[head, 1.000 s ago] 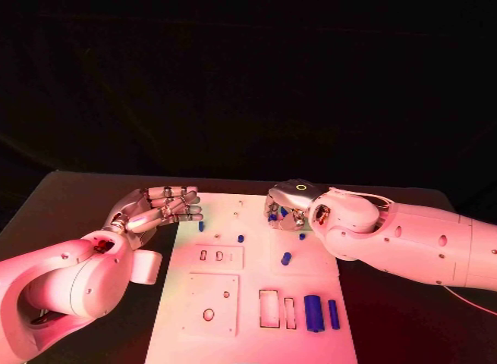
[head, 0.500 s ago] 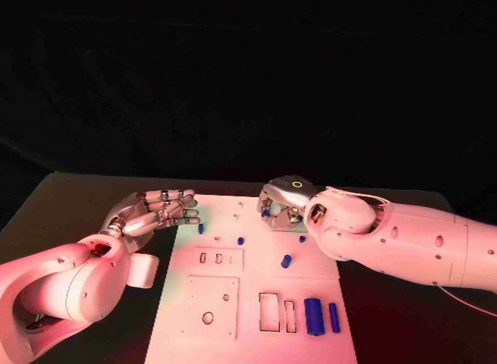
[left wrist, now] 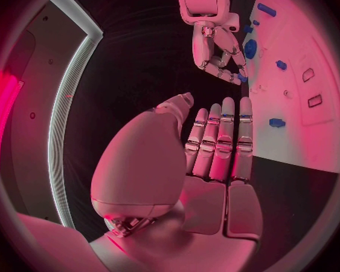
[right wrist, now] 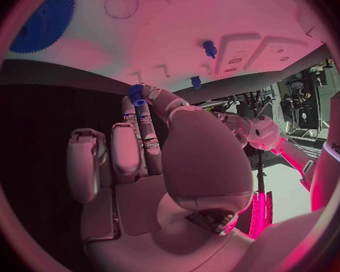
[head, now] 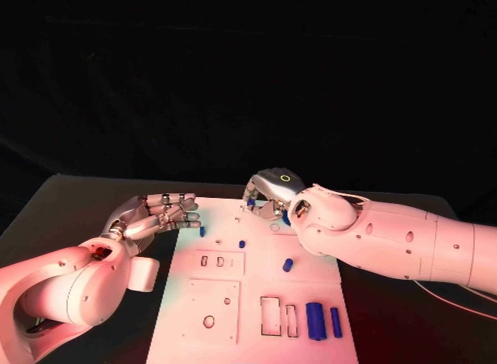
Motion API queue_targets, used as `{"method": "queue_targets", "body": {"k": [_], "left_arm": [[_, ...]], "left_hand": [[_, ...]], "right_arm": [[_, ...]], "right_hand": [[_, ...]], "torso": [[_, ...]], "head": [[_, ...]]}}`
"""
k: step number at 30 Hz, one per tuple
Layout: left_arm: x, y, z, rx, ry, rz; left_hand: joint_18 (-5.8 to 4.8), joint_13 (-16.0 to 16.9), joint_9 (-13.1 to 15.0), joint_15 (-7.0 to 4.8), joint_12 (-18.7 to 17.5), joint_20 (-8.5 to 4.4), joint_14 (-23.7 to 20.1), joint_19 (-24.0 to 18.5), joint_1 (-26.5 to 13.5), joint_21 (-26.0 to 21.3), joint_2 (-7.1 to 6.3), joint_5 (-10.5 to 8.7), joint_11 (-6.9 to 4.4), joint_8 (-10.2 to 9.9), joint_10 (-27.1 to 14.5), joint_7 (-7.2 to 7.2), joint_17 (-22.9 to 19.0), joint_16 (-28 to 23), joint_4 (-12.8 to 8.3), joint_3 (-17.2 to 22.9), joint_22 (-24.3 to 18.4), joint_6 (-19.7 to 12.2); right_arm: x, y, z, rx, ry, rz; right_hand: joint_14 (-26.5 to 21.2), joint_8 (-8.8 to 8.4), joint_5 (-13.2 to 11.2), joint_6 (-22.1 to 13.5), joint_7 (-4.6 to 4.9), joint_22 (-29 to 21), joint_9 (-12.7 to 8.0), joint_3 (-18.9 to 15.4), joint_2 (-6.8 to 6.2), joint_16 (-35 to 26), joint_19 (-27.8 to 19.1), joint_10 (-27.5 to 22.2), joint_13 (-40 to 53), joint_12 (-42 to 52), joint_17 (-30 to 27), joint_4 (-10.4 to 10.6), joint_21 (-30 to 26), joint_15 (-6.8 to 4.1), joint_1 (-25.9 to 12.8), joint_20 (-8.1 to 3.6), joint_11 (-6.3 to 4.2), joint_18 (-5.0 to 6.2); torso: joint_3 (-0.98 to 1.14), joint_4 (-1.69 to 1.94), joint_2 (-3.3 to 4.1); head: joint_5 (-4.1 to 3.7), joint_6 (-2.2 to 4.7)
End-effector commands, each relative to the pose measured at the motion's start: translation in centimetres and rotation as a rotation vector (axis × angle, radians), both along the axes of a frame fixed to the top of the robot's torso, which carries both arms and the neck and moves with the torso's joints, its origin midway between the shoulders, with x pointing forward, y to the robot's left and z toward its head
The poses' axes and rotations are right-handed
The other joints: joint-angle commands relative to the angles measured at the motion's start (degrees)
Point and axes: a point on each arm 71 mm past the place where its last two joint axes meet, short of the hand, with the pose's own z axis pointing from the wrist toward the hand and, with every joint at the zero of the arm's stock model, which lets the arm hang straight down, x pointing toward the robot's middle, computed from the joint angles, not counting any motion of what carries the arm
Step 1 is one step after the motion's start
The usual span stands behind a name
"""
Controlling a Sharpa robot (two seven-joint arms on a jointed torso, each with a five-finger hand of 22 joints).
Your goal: Assemble the parts on the task board
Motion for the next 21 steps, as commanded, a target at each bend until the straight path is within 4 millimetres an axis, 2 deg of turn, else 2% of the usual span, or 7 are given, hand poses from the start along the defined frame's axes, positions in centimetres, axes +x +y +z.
{"method": "queue_targets", "body": {"k": [1, 11, 14, 21], "left_arm": [[-0.1, -0.4, 0.1, -0.012, 0.0, -0.024], [-0.1, -0.6, 0.2, -0.014, 0.0, -0.032], [-0.1, -0.7, 0.2, -0.014, 0.001, -0.033], [-0.1, -0.7, 0.2, -0.015, 0.0, -0.035]], "left_hand": [[1.04, -0.1, -0.1, 0.28, -0.3, -0.1, 0.1, -0.1, -0.6, 0.3, 0.08, -0.21, 0.17, -0.2, -0.2, 0.42, 0.1, -0.3, 0.0, 0.1, 0.1, -0.1], [1.03, -0.1, -0.1, 0.32, -0.4, -0.1, 0.0, -0.2, -0.7, 0.3, 0.1, -0.21, 0.2, -0.2, -0.2, 0.44, 0.1, -0.3, 0.0, 0.1, 0.1, -0.1], [1.03, -0.1, -0.1, 0.32, -0.4, -0.1, 0.0, -0.2, -0.7, 0.3, 0.1, -0.21, 0.2, -0.2, -0.2, 0.44, 0.1, -0.3, 0.0, 0.1, 0.1, -0.1], [1.03, -0.1, -0.1, 0.32, -0.4, -0.1, 0.0, -0.2, -0.7, 0.3, 0.1, -0.21, 0.2, -0.2, -0.2, 0.44, 0.1, -0.3, 0.0, 0.1, 0.1, -0.1]], "right_arm": [[0.3, 0.5, 0.2, 0.032, -0.019, 0.003], [1.0, 1.7, -0.3, 0.02, 0.001, 0.012], [1.1, 1.8, -0.4, 0.016, 0.007, 0.01], [1.4, 1.8, -0.6, 0.002, 0.025, 0.0]], "right_hand": [[1.9, -0.17, 0.2, -0.1, 0.29, 3.8, 0.0, 0.7, 0.24, 0.2, 0.4, 1.8, 1.4, 0.1, 0.0, -0.4, 0.2, -0.14, 0.9, -0.06, -1.62, -1.04], [1.8, -0.25, 0.1, -0.1, 0.35, 3.9, 0.1, 0.9, 0.29, 0.4, 0.4, 1.8, 1.5, -0.1, 0.2, -0.4, 0.3, -0.09, 0.9, -0.02, -1.57, -1.06], [1.8, -0.25, 0.1, -0.1, 0.36, 4.0, 0.1, 0.9, 0.3, 0.4, 0.4, 1.8, 1.5, -0.1, 0.2, -0.4, 0.3, -0.09, 0.9, -0.02, -1.57, -1.06], [1.8, -0.29, 0.1, -0.2, 0.39, 4.0, 0.2, 1.0, 0.27, 0.5, 0.4, 1.8, 1.5, -0.1, 0.3, -0.3, 0.3, -0.05, 0.7, 0.01, -1.53, -1.05]], "torso": [[0.01, 0.1, 0.09], [-0.04, 0.43, 0.29], [-0.06, 0.33, 0.29], [-0.07, 0.45, 0.34]], "head": [[0.11, 0.07], [0.12, 0.01], [0.15, -0.03], [-0.17, 0.1]]}}
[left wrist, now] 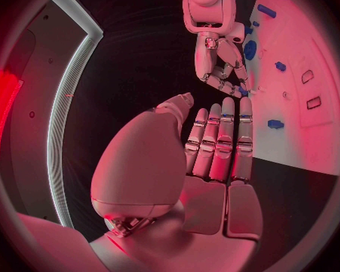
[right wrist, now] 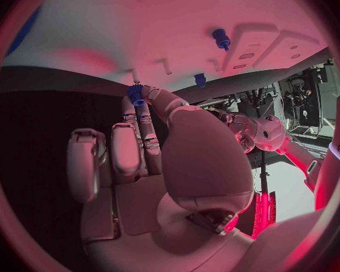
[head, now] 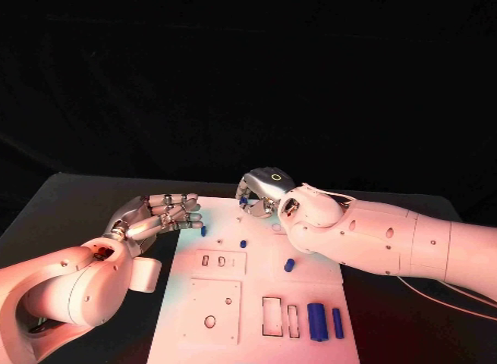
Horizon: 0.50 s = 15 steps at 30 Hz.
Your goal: Assemble the parts on the task board
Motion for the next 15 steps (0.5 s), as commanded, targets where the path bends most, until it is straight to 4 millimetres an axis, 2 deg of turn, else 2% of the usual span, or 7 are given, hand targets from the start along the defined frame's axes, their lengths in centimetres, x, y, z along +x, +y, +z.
{"method": "queue_targets", "body": {"k": [1, 15], "left_arm": [[-0.07, -0.31, 0.17, -0.011, -0.002, -0.023], [-0.04, -0.29, 0.19, -0.011, -0.002, -0.024]], "left_hand": [[1.03, -0.1, -0.1, 0.31, -0.2, -0.1, 0.0, -0.2, -0.7, 0.3, 0.1, -0.21, 0.2, -0.2, -0.2, 0.44, 0.1, -0.3, 0.0, 0.1, 0.1, -0.1], [1.02, -0.1, -0.1, 0.34, -0.3, -0.1, -0.1, -0.2, -0.7, 0.4, 0.11, -0.21, 0.22, -0.3, -0.2, 0.46, 0.1, -0.4, -0.1, 0.1, 0.1, -0.1]], "right_arm": [[0.07, 0.12, -0.24, -0.021, 0.022, 0.004], [0.16, 0.25, -0.84, -0.048, 0.048, -0.001]], "right_hand": [[1.8, -0.29, 0.3, -0.2, 0.4, 4.0, 0.1, 0.3, 0.25, 0.3, 0.4, 1.8, 1.5, 0.1, 0.1, 0.0, 0.3, -0.05, 0.7, 0.02, -1.52, -1.06], [1.8, -0.33, 0.2, -0.2, 0.4, 4.1, 0.1, 0.3, 0.17, 0.4, 0.4, 1.8, 1.6, 0.1, 0.1, 0.1, 0.4, -0.01, 0.4, 0.07, -1.5, -1.08]], "torso": [[-0.02, 0.11, 0.03], [-0.1, 0.32, 0.16]], "head": [[-0.11, -0.04], [-0.04, -0.28]]}}
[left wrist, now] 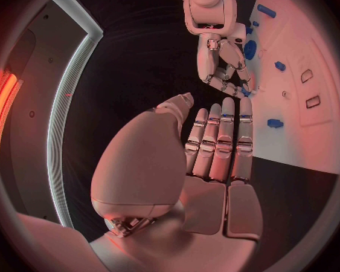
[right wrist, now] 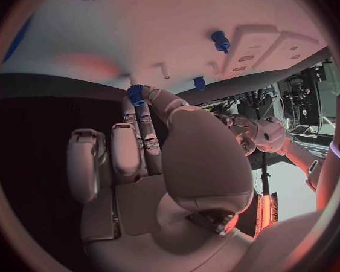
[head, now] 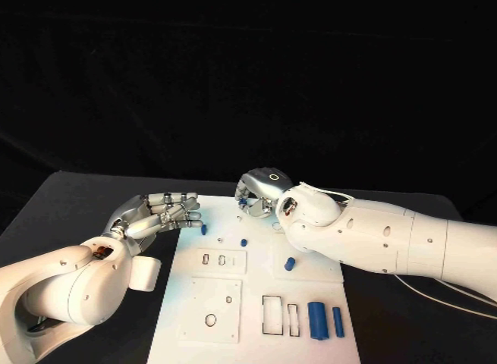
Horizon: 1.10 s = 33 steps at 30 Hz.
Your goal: Assemble the parts on the task board
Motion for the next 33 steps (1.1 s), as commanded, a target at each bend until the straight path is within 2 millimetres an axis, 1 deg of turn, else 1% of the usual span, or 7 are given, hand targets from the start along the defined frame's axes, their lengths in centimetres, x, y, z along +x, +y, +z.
{"method": "queue_targets", "body": {"k": [1, 10, 14, 18, 22, 26, 33], "left_arm": [[-0.05, -0.26, 0.15, -0.01, -0.002, -0.022], [-0.03, -0.24, 0.16, -0.01, -0.002, -0.021], [-0.03, -0.24, 0.16, -0.01, -0.002, -0.021], [-0.01, -0.21, 0.16, -0.01, -0.002, -0.02], [0.01, -0.16, 0.16, -0.009, -0.003, -0.019], [0.04, -0.08, 0.16, -0.008, -0.003, -0.016], [0.11, 0.05, 0.14, -0.007, -0.002, -0.012]], "left_hand": [[1.02, -0.1, -0.1, 0.34, -0.3, -0.1, -0.1, -0.2, -0.7, 0.4, 0.11, -0.21, 0.22, -0.3, -0.2, 0.25, 0.1, -0.2, -0.1, 0.1, 0.1, 0.1], [1.01, -0.1, -0.1, 0.36, -0.3, -0.09, -0.1, -0.3, -0.7, 0.4, 0.14, -0.22, 0.25, -0.4, -0.3, 0.26, 0.1, -0.2, -0.1, 0.1, 0.1, 0.1], [1.01, -0.1, -0.1, 0.36, -0.3, -0.09, -0.1, -0.3, -0.7, 0.4, 0.14, -0.22, 0.25, -0.4, -0.3, 0.26, 0.1, -0.2, -0.1, 0.1, 0.1, 0.1], [1.01, -0.1, -0.1, 0.36, -0.3, -0.09, -0.1, -0.3, -0.7, 0.4, 0.14, -0.22, 0.25, -0.4, -0.3, 0.26, 0.1, -0.2, -0.1, 0.1, 0.1, 0.1], [1.01, -0.1, -0.1, 0.36, -0.3, -0.09, -0.1, -0.3, -0.7, 0.4, 0.14, -0.22, 0.25, -0.4, -0.3, 0.26, 0.1, -0.2, -0.1, 0.1, 0.1, 0.1], [1.01, -0.1, -0.1, 0.36, -0.3, -0.09, -0.1, -0.3, -0.7, 0.4, 0.14, -0.22, 0.25, -0.4, -0.3, 0.26, 0.1, -0.2, -0.1, 0.1, 0.1, 0.1], [1.01, -0.1, -0.1, 0.36, -0.3, -0.09, -0.1, -0.3, -0.7, 0.4, 0.14, -0.22, 0.25, -0.4, -0.3, 0.26, 0.1, -0.2, -0.1, 0.1, 0.1, 0.1]], "right_arm": [[0.08, -0.04, -0.64, -0.034, 0.027, -0.003], [0.37, -0.24, -0.75, -0.038, 0.025, -0.023], [0.43, -0.26, -0.85, -0.046, 0.031, -0.026], [0.36, -0.33, -0.99, -0.056, 0.042, -0.027], [0.18, -0.45, -1.04, -0.059, 0.047, -0.025], [0.0, -0.58, -1.03, -0.055, 0.045, -0.023], [-0.07, -0.72, -0.97, -0.046, 0.036, -0.022]], "right_hand": [[1.8, -0.35, -0.1, -0.1, 0.22, 4.1, 0.1, 0.2, 0.15, 0.2, 0.4, 1.7, 1.6, 0.0, 0.0, 0.2, 0.2, 0.0, 0.3, 0.08, -1.49, -1.07], [1.7, -0.6, -0.4, -0.4, 0.29, 4.0, 0.2, 0.2, -0.04, 0.3, 0.2, 1.3, 1.7, -0.3, -0.1, 0.4, 0.1, 0.1, -0.1, 0.17, -1.38, -1.02], [1.6, -0.67, -0.5, -0.5, 0.31, 4.0, 0.2, 0.2, -0.08, 0.3, 0.2, 1.2, 1.7, -0.4, -0.2, 0.5, 0.1, 0.13, -0.2, 0.21, -1.34, -1.01], [1.6, -0.69, -0.6, -0.6, 0.31, 4.1, 0.2, 0.2, -0.1, 0.4, 0.2, 1.2, 1.7, -0.4, 0.0, 0.5, 0.2, 0.15, -0.3, 0.23, -1.33, -1.04], [1.6, -0.63, -0.7, -0.4, 0.26, 4.3, 0.3, 0.3, -0.05, 0.5, 0.4, 1.4, 1.8, -0.4, 0.1, 0.6, 0.3, 0.14, -0.3, 0.25, -1.39, -1.08], [1.6, -0.59, -0.7, -0.3, 0.22, 4.5, 0.4, 0.3, -0.03, 0.6, 0.5, 1.5, 1.8, -0.3, 0.1, 0.6, 0.4, 0.11, -0.2, 0.26, -1.44, -1.11], [1.6, -0.61, -0.7, -0.4, 0.22, 4.5, 0.4, 0.3, -0.09, 0.6, 0.4, 1.5, 1.8, -0.3, 0.1, 0.5, 0.4, 0.11, -0.2, 0.26, -1.44, -1.11]], "torso": [[-0.05, 0.1, 0.06], [-0.05, 0.11, 0.1], [-0.11, 0.17, 0.08], [-0.06, 0.17, 0.09], [-0.09, 0.13, 0.1], [-0.07, 0.19, 0.13], [-0.13, 0.25, 0.19]], "head": [[0.05, -0.08], [0.02, -0.16], [-0.06, -0.3], [0.01, -0.31], [0.04, -0.33], [0.07, -0.35], [0.0, -0.35]]}}
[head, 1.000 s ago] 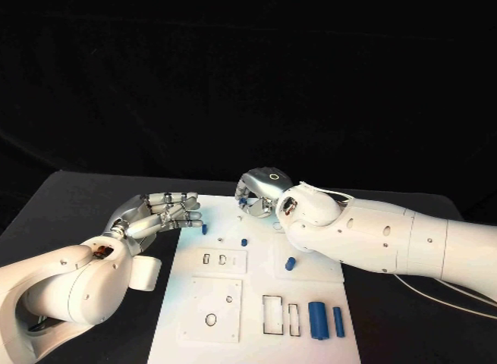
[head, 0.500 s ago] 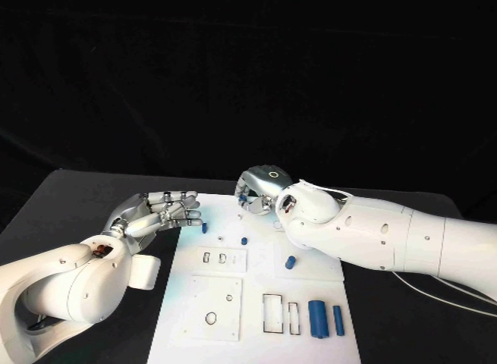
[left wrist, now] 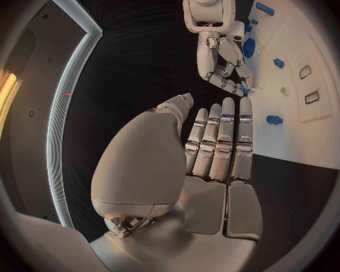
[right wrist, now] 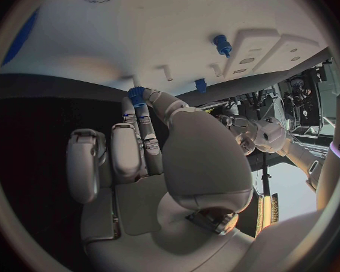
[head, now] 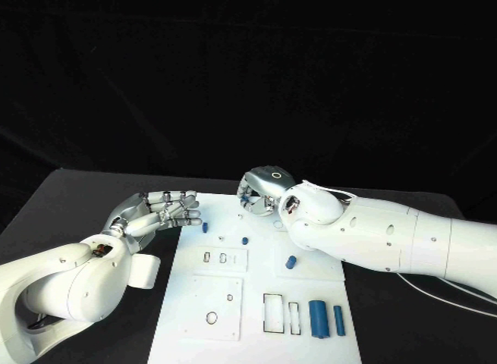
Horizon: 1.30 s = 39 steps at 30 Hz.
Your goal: Assemble the parts on the task board
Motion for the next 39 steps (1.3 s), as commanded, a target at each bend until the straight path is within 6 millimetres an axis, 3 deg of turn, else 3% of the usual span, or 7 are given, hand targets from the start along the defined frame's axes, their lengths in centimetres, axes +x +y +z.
{"method": "queue_targets", "body": {"k": [1, 17, 23, 32, 35, 36, 39], "left_arm": [[-0.01, -0.15, 0.13, -0.009, -0.003, -0.016], [0.08, -0.04, 0.09, -0.006, 0.0, -0.012], [0.1, 0.04, 0.07, -0.004, 0.001, -0.009], [0.16, 0.17, 0.05, -0.002, 0.002, -0.003], [0.15, 0.17, 0.06, -0.002, 0.002, -0.003], [0.15, 0.16, 0.06, -0.002, 0.002, -0.003], [0.15, 0.16, 0.06, -0.002, 0.003, -0.003]], "left_hand": [[1.01, -0.1, -0.1, 0.36, -0.3, -0.09, -0.1, -0.3, -0.4, 0.4, -0.1, -0.22, 0.25, -0.4, -0.3, 0.27, 0.1, -0.2, -0.1, 0.1, 0.1, 0.1], [1.0, 0.0, -0.1, 0.4, -0.5, -0.08, -0.1, -0.4, -0.4, 0.5, -0.05, -0.21, 0.28, -0.4, -0.3, 0.3, 0.1, -0.3, -0.1, 0.1, 0.1, 0.1], [1.0, 0.0, -0.1, 0.4, -0.5, -0.08, -0.1, -0.4, -0.4, 0.5, -0.04, -0.21, 0.28, -0.5, -0.3, 0.3, 0.1, -0.3, -0.1, 0.1, 0.1, 0.1], [1.0, 0.0, -0.1, 0.4, -0.5, -0.08, -0.2, -0.4, -0.4, 0.5, -0.02, -0.21, 0.28, -0.5, -0.3, 0.3, 0.1, -0.3, -0.1, 0.1, 0.1, 0.1], [1.0, 0.0, -0.1, 0.41, -0.5, -0.08, -0.2, -0.5, -0.4, 0.5, -0.01, -0.21, 0.29, -0.5, -0.3, 0.31, 0.1, -0.4, -0.2, 0.1, 0.2, 0.1], [1.0, 0.0, -0.1, 0.41, -0.5, -0.08, -0.2, -0.5, -0.4, 0.5, -0.01, -0.21, 0.29, -0.5, -0.3, 0.31, 0.1, -0.4, -0.2, 0.1, 0.2, 0.1], [0.99, 0.0, -0.1, 0.42, -0.6, -0.07, -0.2, -0.5, -0.4, 0.5, -0.02, -0.21, 0.3, -0.5, -0.4, 0.32, 0.1, -0.4, -0.2, 0.1, 0.2, 0.0]], "right_arm": [[-0.07, -0.17, -0.94, -0.037, 0.032, -0.011], [-0.28, -0.24, -0.86, -0.025, 0.022, -0.006], [-0.5, -0.34, -0.75, -0.011, 0.008, -0.001], [-0.64, -0.48, -0.69, -0.003, 0.0, -0.001], [-0.58, -0.49, -0.72, -0.004, 0.001, -0.005], [-0.55, -0.47, -0.73, -0.005, 0.002, -0.006], [-0.51, -0.45, -0.76, -0.006, 0.004, -0.007]], "right_hand": [[1.6, -0.14, 0.1, -0.1, -0.07, 4.5, 0.1, 0.0, -0.07, 0.4, 0.2, 1.5, 1.8, 0.3, 0.1, 0.2, 0.4, 0.1, -0.2, 0.05, -1.44, -1.11], [1.6, -0.28, 0.1, -0.3, -0.01, 4.6, 0.1, -0.1, -0.32, 0.4, 0.2, 1.4, 1.9, 0.2, 0.1, 0.3, 0.4, 0.14, -0.4, 0.07, -1.36, -1.12], [1.6, -0.32, 0.1, -0.3, 0.0, 4.7, 0.1, -0.1, -0.4, 0.5, 0.3, 1.4, 1.9, 0.2, 0.1, 0.4, 0.5, 0.15, -0.5, 0.08, -1.36, -1.14], [1.5, -0.6, -0.4, -0.7, 0.1, 4.8, 0.2, -0.3, -0.78, 0.6, 0.3, 1.1, 1.9, -0.1, 0.0, 0.6, 0.5, 0.25, -1.0, 0.17, -1.24, -1.16], [1.2, -1.46, -2.4, -2.2, 0.76, 3.8, 0.0, -0.3, -1.43, 0.2, -0.4, -1.1, 1.5, -1.2, -0.7, 1.3, -0.1, 0.84, -1.9, 0.5, -0.62, -0.93], [0.6, -2.05, -4.3, -4.7, 1.71, 1.4, -0.5, -0.5, -2.38, -1.1, -2.1, -3.9, 0.7, -1.3, -2.7, 2.0, -1.6, 1.6, -2.7, 1.06, 0.28, -0.43], [-0.8, -2.05, -5.5, -8.7, 2.29, -4.4, -1.4, -2.3, -3.7, -4.6, -6.0, -8.5, -0.4, -1.3, -7.6, 2.9, -5.5, 2.33, -3.5, 1.94, 1.39, 0.89]], "torso": [[-0.03, 0.07, 0.04], [-0.06, 0.15, 0.05], [-0.07, 0.12, 0.08], [-0.1, 0.18, 0.1], [-0.13, 0.18, 0.09], [-0.15, 0.18, 0.09], [-0.14, 0.26, 0.1]], "head": [[-0.06, -0.04], [-0.11, -0.08], [0.3, -0.14], [0.08, -0.14], [-0.02, -0.09], [-0.04, -0.05], [-0.1, -0.09]]}}
